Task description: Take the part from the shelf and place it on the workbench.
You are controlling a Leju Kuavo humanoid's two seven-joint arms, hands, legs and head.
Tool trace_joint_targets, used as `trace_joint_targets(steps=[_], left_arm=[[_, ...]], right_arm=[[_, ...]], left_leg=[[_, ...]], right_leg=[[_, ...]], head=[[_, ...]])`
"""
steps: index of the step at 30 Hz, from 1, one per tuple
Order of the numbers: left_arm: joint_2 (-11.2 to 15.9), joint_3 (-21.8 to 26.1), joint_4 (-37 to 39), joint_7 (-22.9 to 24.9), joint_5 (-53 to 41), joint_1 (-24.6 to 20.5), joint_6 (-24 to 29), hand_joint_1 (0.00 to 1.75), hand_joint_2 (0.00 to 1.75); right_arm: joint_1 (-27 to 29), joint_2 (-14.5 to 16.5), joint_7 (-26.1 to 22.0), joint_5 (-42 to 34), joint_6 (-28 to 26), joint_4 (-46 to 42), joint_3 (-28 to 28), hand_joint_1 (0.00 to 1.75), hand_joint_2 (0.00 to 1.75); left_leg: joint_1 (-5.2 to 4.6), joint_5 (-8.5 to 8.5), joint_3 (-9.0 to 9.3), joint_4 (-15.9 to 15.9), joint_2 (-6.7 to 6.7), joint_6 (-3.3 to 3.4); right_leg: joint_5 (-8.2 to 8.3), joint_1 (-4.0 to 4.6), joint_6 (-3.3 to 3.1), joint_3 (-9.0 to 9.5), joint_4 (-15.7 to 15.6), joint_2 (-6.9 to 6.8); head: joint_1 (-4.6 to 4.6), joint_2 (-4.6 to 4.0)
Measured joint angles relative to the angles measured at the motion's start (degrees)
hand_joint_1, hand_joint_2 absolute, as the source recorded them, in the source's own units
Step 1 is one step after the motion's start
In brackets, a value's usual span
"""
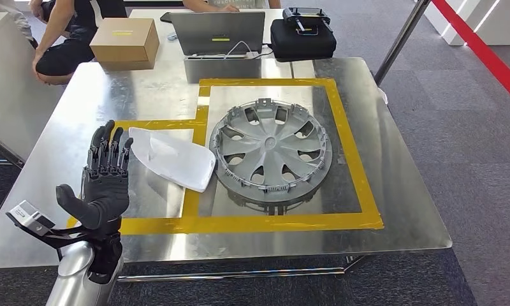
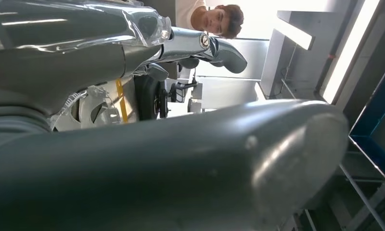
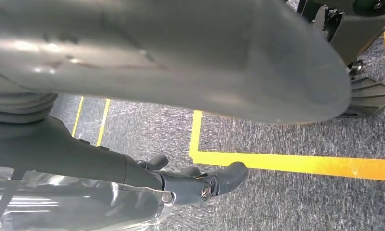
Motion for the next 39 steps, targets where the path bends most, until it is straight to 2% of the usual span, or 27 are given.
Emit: trace_joint_targets(steps=[2,4,5,6,7,8,9,11,12,15,17,20,21,22,23,25,26,28,30,31,32,33,35,36,37,38,39], left_arm=[[-0.18,-0.48,-0.18,0.04,0.01,0.04,0.00,0.00,0.00],[-0.28,-0.82,-0.22,0.07,0.01,0.26,0.00,0.00,0.00],[-0.31,-0.97,-0.21,0.08,-0.01,0.44,0.00,0.00,0.00],[-0.31,-1.10,-0.20,0.09,-0.08,0.60,0.00,0.00,0.00],[-0.31,-1.20,-0.19,0.09,-0.22,0.74,0.01,0.00,0.00],[-0.31,-1.28,-0.18,0.09,-0.45,0.89,0.12,0.00,0.00],[-0.29,-1.32,-0.19,0.09,-0.70,1.09,0.37,0.00,0.00],[-0.20,-1.10,-0.43,0.00,-1.18,1.93,1.04,0.00,0.00],[-0.08,-0.90,-0.70,-0.10,-1.34,2.59,1.31,0.00,0.00],[0.48,-0.20,-1.62,-0.48,-1.84,5.01,1.45,0.00,0.00],[0.97,0.14,-1.79,-0.70,-2.25,6.40,1.21,0.00,0.00],[1.42,0.25,-1.78,-0.86,-3.43,7.74,0.86,0.00,0.00],[1.51,0.22,-1.78,-0.80,-4.02,8.19,0.83,0.00,0.00],[1.57,0.20,-1.78,-0.67,-4.60,8.66,0.83,0.00,0.00],[1.62,0.16,-1.78,-0.49,-5.21,9.07,0.83,0.00,0.00],[1.62,0.08,-1.99,0.01,-6.23,9.55,0.85,0.00,0.00],[1.58,0.03,-2.24,0.28,-6.65,9.63,0.86,0.00,0.00],[1.54,0.04,-2.80,0.73,-7.17,9.87,0.87,0.00,0.00],[1.56,0.27,-3.06,1.02,-7.40,10.39,0.78,0.00,0.00],[1.58,0.48,-3.10,1.12,-7.44,10.72,0.64,0.00,0.00],[1.59,0.73,-3.12,1.19,-7.46,11.15,0.45,0.00,0.00],[1.59,1.09,-3.14,1.21,-7.46,11.71,0.18,0.00,0.00],[1.59,1.95,-3.15,1.09,-7.49,13.09,-0.41,0.00,0.00],[1.58,2.47,-3.15,1.00,-7.50,13.84,-0.69,0.00,0.00],[1.55,3.03,-3.15,0.88,-7.56,14.55,-0.94,0.00,0.00],[1.49,3.66,-3.15,0.78,-7.66,15.27,-1.14,0.00,0.00],[1.41,4.35,-3.15,0.71,-7.75,15.93,-1.36,0.00,0.00]], right_arm=[[-0.04,-0.13,0.09,0.01,-0.13,0.00,0.00,0.00,0.00],[-0.04,-0.28,0.17,0.01,-0.23,0.00,0.00,0.00,0.00],[-0.03,-0.36,0.21,0.01,-0.27,0.00,0.00,0.00,0.00],[0.00,-0.41,0.22,0.01,-0.28,0.00,0.00,0.00,0.00],[0.03,-0.45,0.21,0.02,-0.31,0.00,0.00,0.00,0.00],[0.04,-0.52,0.21,0.17,-0.32,0.00,0.01,0.00,0.00],[0.03,-0.63,0.20,0.47,-0.32,0.00,0.02,0.00,0.00],[-0.09,-0.85,0.22,1.42,-0.13,0.00,0.13,0.00,0.00],[-0.15,-0.95,0.27,1.86,0.03,0.00,0.20,0.00,0.00],[-0.23,-1.21,0.63,2.34,0.54,0.00,0.49,0.00,0.00],[-0.24,-1.31,0.67,2.16,0.70,0.00,0.58,0.00,0.00],[-0.22,-1.36,0.02,1.86,0.72,0.00,0.59,0.00,0.00],[-0.22,-1.36,-0.34,1.71,0.75,0.00,0.58,0.00,0.00],[-0.22,-1.36,-0.70,1.49,0.81,0.00,0.58,0.00,0.00],[-0.22,-1.34,-1.06,1.24,0.95,0.00,0.57,0.00,0.00],[-0.22,-1.27,-1.63,0.86,1.29,0.00,0.57,0.00,0.00],[-0.22,-1.18,-1.84,0.79,1.48,0.00,0.57,0.00,0.00],[-0.23,-0.98,-2.08,0.78,1.69,0.00,0.57,0.00,0.00],[-0.23,-0.81,-2.24,0.84,1.78,0.00,0.57,0.00,0.00],[-0.22,-0.72,-2.38,0.91,1.79,0.01,0.57,0.00,0.00],[-0.19,-0.61,-2.53,1.03,1.79,0.01,0.57,0.00,0.00],[-0.16,-0.54,-2.74,1.22,1.80,0.02,0.59,0.00,0.00],[-0.18,-0.48,-3.15,1.74,1.81,0.02,0.66,0.00,0.00],[-0.21,-0.51,-3.33,2.04,1.81,0.02,0.73,0.00,0.00],[-0.24,-0.56,-3.49,2.38,1.80,0.02,0.88,0.00,0.00],[-0.25,-0.60,-3.63,2.70,1.80,0.02,1.11,0.00,0.00],[-0.25,-0.65,-3.78,3.04,1.79,0.01,1.35,0.00,0.00]], left_leg=[[0.36,0.54,0.33,-0.71,0.27,0.58],[0.50,0.72,0.39,-0.89,0.47,0.78],[0.51,0.74,0.36,-0.88,0.52,0.78],[0.52,0.77,0.36,-0.87,0.56,0.73],[0.56,0.81,0.36,-0.85,0.58,0.66],[0.62,0.85,0.36,-0.79,0.57,0.55],[0.68,0.86,0.35,-0.67,0.56,0.35],[0.62,0.86,0.16,-0.36,0.52,-0.32],[0.55,0.90,0.07,-0.21,0.50,-0.73],[0.60,1.13,-0.23,-0.07,0.39,-1.86],[0.72,-1.15,-1.17,1.94,0.30,-2.51],[0.84,-8.06,-4.50,11.78,0.29,-3.12],[0.85,-9.15,-5.09,14.44,0.29,-3.18],[0.85,-9.06,-4.78,15.32,0.29,-3.15],[0.85,-7.88,-3.33,13.95,0.29,-3.04],[0.79,-5.00,2.16,6.43,0.28,-2.57],[0.69,-4.38,5.03,2.15,0.26,-2.33],[0.39,-4.38,7.85,-2.45,0.22,-1.91],[0.27,-3.89,7.36,-2.90,0.29,-1.30],[0.33,-3.39,6.89,-3.00,0.39,-0.83],[0.43,-2.77,6.39,-3.12,0.51,-0.29],[0.55,-2.05,5.73,-3.26,0.64,0.15],[0.40,-0.87,4.29,-3.15,0.82,0.56],[0.32,-0.29,3.61,-3.10,0.89,0.60],[0.22,0.28,2.95,-3.02,0.95,0.61],[0.14,0.81,2.30,-2.92,0.98,0.57],[0.08,1.26,1.69,-2.77,0.99,0.49]], right_leg=[[-2.24,0.11,0.15,-1.14,2.89,-0.05],[-6.20,0.15,0.24,-4.17,10.14,-0.11],[-7.55,0.13,0.31,-5.65,13.77,-0.11],[-7.92,0.11,0.34,-6.41,15.87,-0.12],[-7.21,0.07,0.34,-6.15,15.79,-0.14],[-5.58,0.00,0.32,-4.69,13.23,-0.18],[-3.72,-0.10,0.30,-2.44,9.10,-0.23],[-1.42,-0.09,0.02,1.37,2.20,-0.12],[-1.21,-0.01,-0.26,2.10,0.71,-0.01],[-0.98,0.13,-1.39,1.61,0.39,0.11],[-0.34,-0.04,-2.32,0.93,0.30,-0.08],[0.79,0.08,-3.06,-0.54,0.32,-0.48],[1.21,0.14,-3.10,-1.09,0.34,-0.56],[1.63,0.19,-3.08,-1.62,0.35,-0.60],[2.06,0.22,-3.00,-2.13,0.36,-0.60],[2.91,0.26,-2.69,-2.92,0.37,-0.59],[3.33,0.32,-2.42,-3.20,0.38,-0.58],[4.17,0.36,-1.73,-3.35,0.24,-0.59],[4.94,0.20,-0.95,-3.38,-0.06,-0.60],[4.57,0.12,-0.64,-3.64,0.17,-0.60],[3.19,0.08,-0.42,-4.09,1.12,-0.59],[0.71,0.08,-0.26,-4.81,3.27,-0.59],[-5.18,0.14,-0.04,-6.54,10.37,-0.59],[-6.90,0.15,0.04,-7.05,13.95,-0.59],[-7.15,0.17,0.03,-6.88,16.18,-0.59],[-6.15,0.18,-0.10,-5.75,16.46,-0.59],[-4.51,0.23,-0.34,-3.56,14.45,-0.59]], head=[[0.10,0.00],[0.20,0.00],[0.22,0.00],[0.22,0.00],[0.24,0.00],[0.23,0.00],[0.24,0.00],[0.21,0.00],[0.21,0.00],[0.15,0.00],[-0.09,0.00],[-0.37,0.00],[-0.36,0.00],[-0.37,0.00],[-0.38,0.00],[-0.39,0.00],[-0.37,0.00],[-0.35,0.00],[-0.41,0.00],[-0.49,0.00],[-0.37,0.00],[-0.26,0.00],[0.04,0.00],[0.08,0.00],[0.09,0.00],[0.11,0.00],[0.11,0.00]])
